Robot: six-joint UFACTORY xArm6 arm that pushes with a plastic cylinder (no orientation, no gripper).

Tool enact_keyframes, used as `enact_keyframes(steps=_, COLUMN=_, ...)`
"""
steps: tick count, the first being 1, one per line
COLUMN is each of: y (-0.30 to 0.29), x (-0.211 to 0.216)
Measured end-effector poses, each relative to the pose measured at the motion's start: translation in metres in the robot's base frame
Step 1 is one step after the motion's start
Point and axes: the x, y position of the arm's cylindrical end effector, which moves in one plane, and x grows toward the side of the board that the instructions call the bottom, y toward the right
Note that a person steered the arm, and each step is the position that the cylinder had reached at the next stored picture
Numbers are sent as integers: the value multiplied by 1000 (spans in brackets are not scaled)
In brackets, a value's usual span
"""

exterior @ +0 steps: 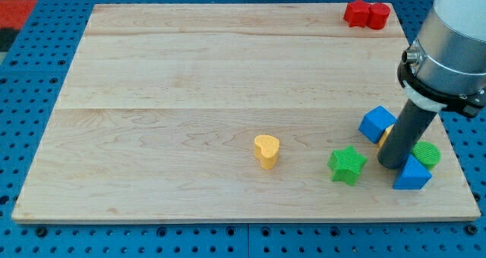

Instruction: Push green star along with yellow heart slightly left and down

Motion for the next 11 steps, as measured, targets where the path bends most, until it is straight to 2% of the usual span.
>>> enact_keyframes(steps=2, y=-45, x=14)
enact_keyframes(steps=3, y=-76, x=2)
enact_keyframes(steps=5, y=-101, x=-47)
enact_keyframes(steps=6, y=-131, x=-50)
enact_keyframes(steps=8, y=-150, x=-48)
enact_keyframes(steps=10, y=-141, x=-43)
enact_keyframes(steps=11, y=-140, x=-25)
